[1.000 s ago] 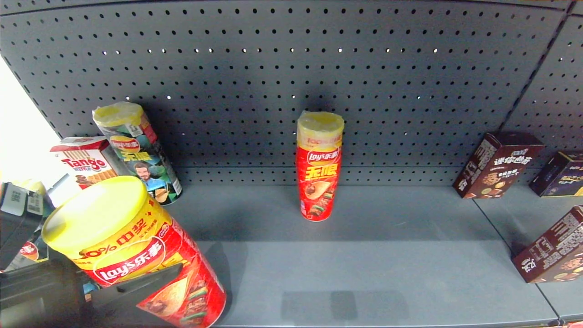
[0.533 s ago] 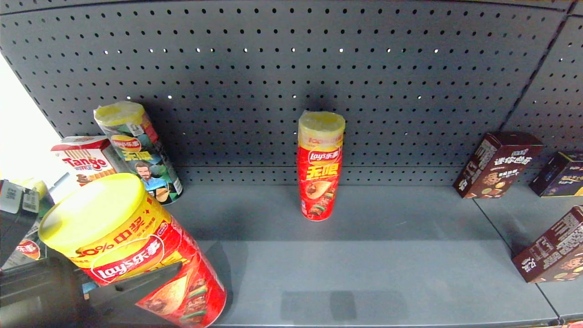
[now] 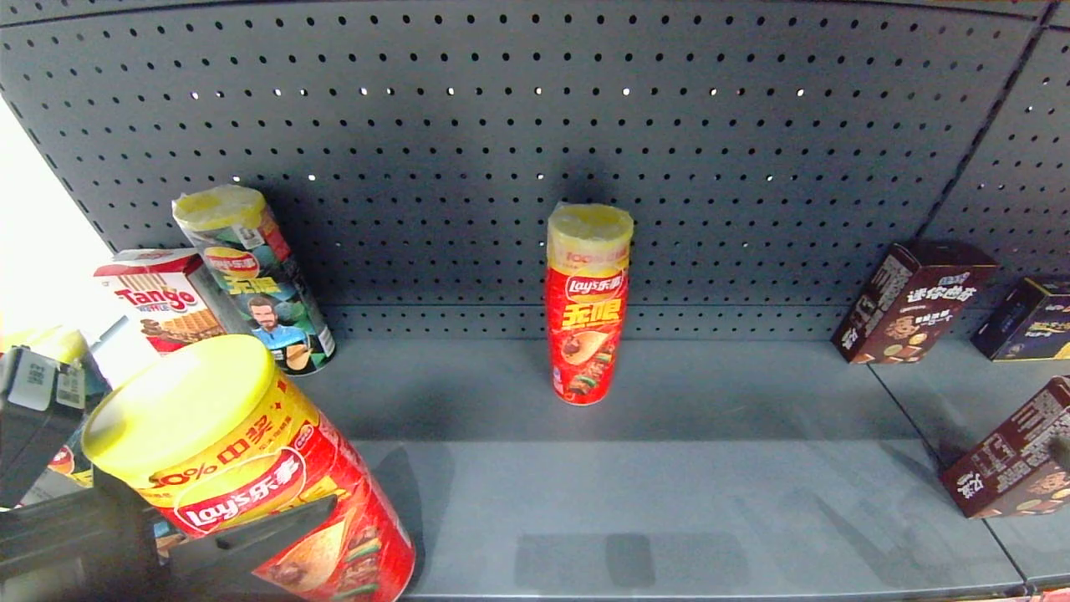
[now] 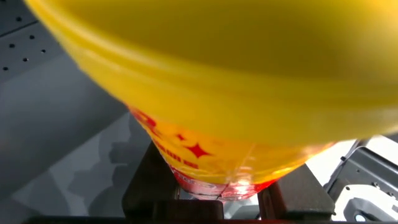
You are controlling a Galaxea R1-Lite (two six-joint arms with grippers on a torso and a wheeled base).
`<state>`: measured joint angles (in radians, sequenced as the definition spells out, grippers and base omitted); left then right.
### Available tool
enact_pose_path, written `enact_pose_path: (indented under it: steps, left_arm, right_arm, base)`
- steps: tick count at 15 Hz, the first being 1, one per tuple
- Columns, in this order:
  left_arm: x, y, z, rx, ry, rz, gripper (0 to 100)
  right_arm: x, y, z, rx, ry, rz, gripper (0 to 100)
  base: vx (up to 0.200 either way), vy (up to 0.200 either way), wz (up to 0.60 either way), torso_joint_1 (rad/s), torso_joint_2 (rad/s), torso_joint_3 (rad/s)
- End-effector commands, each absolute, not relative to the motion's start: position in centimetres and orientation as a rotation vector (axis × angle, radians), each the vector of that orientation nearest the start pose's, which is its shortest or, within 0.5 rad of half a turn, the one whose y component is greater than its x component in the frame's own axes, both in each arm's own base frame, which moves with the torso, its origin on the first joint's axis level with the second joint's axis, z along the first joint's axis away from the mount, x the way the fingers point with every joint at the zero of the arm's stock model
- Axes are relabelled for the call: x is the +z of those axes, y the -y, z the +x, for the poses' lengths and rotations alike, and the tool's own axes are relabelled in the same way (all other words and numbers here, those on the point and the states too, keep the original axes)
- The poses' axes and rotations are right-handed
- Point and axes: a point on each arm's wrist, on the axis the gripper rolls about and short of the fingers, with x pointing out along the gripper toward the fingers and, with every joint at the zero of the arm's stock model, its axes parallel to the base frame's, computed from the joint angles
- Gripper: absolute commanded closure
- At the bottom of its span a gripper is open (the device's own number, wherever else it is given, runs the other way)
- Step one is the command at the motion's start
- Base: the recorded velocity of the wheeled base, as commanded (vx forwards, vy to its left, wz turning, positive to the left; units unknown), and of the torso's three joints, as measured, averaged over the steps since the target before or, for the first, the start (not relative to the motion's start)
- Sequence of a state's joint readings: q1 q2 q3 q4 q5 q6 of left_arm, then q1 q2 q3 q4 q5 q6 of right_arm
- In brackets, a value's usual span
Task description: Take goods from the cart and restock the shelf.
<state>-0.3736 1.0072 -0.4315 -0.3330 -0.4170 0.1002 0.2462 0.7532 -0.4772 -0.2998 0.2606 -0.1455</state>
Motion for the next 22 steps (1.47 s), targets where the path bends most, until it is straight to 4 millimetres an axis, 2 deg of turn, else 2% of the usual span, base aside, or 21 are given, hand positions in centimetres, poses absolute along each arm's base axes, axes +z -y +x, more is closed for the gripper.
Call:
enact_pose_path:
  steps: [1,4,9,13,14,17,19,22]
  left_arm:
    - [19.6,5.4,11.2,-0.799,-0.212,0.09,100]
    - [19.7,5.4,11.3,-0.801,-0.206,0.1,100]
    - [20.2,5.5,11.4,-0.799,-0.187,0.101,100]
    - [20.5,5.5,11.5,-0.798,-0.176,0.101,100]
    - [20.5,5.5,11.5,-0.798,-0.179,0.101,100]
    - [20.8,5.6,11.7,-0.8,-0.169,0.1,100]
    - [21.1,5.6,11.7,-0.799,-0.161,0.1,100]
    - [21.2,5.6,11.7,-0.803,-0.157,0.096,100]
  right_arm:
    - [22.7,-4.5,12.7,0.572,-0.034,-0.15,0]
    - [22.9,-5.6,15.9,0.588,-0.064,-0.146,0]
    - [24.9,-9.0,19.0,0.724,-0.073,-0.044,0]
    - [25.0,-10.6,22.5,0.718,-0.092,-0.053,0]
    - [24.9,-11.5,23.8,0.749,-0.095,-0.06,0]
    - [25.4,-12.9,26.6,0.9,-0.016,-0.136,0]
    - [25.4,-13.8,28.2,1.121,0.047,-0.151,0]
    - [25.0,-14.3,29.0,1.264,0.07,-0.146,0]
  base:
    - [0.0,0.0,0.0,0.0,0.0,0.0]
    - [0.0,0.0,0.0,0.0,0.0,0.0]
    - [0.0,0.0,0.0,0.0,0.0,0.0]
    - [0.0,0.0,0.0,0.0,0.0,0.0]
    - [0.0,0.0,0.0,0.0,0.0,0.0]
    - [0.0,0.0,0.0,0.0,0.0,0.0]
    - [0.0,0.0,0.0,0.0,0.0,0.0]
    - [0.0,0.0,0.0,0.0,0.0,0.0]
